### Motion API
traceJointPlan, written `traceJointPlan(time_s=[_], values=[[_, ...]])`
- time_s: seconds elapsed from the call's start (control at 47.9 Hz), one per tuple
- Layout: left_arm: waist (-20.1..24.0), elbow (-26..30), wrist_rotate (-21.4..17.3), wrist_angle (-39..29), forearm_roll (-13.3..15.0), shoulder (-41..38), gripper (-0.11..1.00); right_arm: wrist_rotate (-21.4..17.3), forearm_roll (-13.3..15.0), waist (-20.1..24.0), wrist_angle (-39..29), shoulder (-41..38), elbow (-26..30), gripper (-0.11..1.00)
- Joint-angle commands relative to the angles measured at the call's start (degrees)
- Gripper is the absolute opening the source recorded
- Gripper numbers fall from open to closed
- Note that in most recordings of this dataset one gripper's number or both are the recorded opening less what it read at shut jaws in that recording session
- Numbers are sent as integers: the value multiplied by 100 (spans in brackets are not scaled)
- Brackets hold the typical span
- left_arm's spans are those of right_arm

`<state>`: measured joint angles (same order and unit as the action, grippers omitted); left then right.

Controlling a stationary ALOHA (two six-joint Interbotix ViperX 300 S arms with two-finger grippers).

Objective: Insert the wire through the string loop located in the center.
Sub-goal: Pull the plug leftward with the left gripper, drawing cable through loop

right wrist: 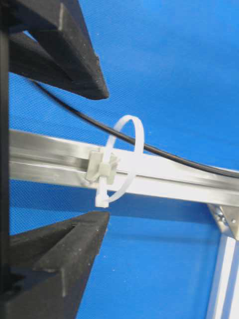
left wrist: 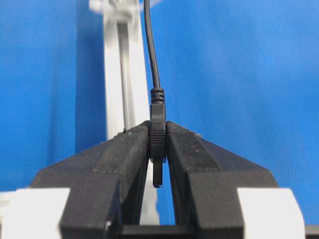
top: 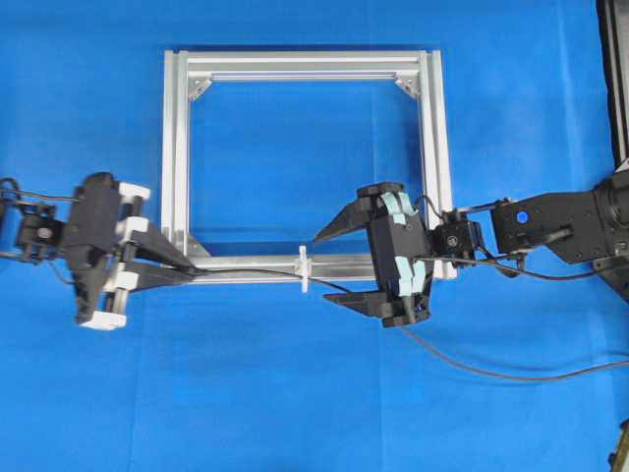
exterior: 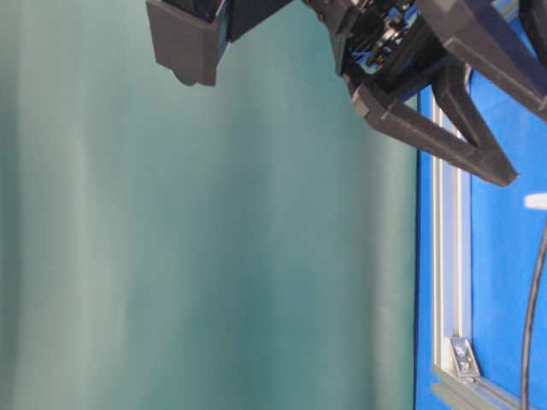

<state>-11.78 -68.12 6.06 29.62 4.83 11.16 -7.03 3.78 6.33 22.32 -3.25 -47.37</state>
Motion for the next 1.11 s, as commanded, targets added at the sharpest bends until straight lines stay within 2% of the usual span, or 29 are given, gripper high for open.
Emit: traceJointPlan(time_s=[0.0,0.251,0.418,0.69,0.919,0.982,1.087], values=[[-53,-246,105,26,-9,334,8,-18,0,26,9,149,44,87],[-193,-624,396,-88,-9,686,8,-9,0,26,9,158,70,87],[-211,-615,343,-396,-9,686,8,-18,0,26,9,158,79,87],[-202,-624,149,-404,-35,686,8,-9,0,26,9,158,79,87],[-202,-624,149,-431,-35,686,9,-9,0,26,9,158,88,87],[-202,-615,167,-431,-35,686,18,-9,0,26,9,158,88,87],[-202,-624,176,-448,-35,686,51,-9,0,26,9,158,88,87]])
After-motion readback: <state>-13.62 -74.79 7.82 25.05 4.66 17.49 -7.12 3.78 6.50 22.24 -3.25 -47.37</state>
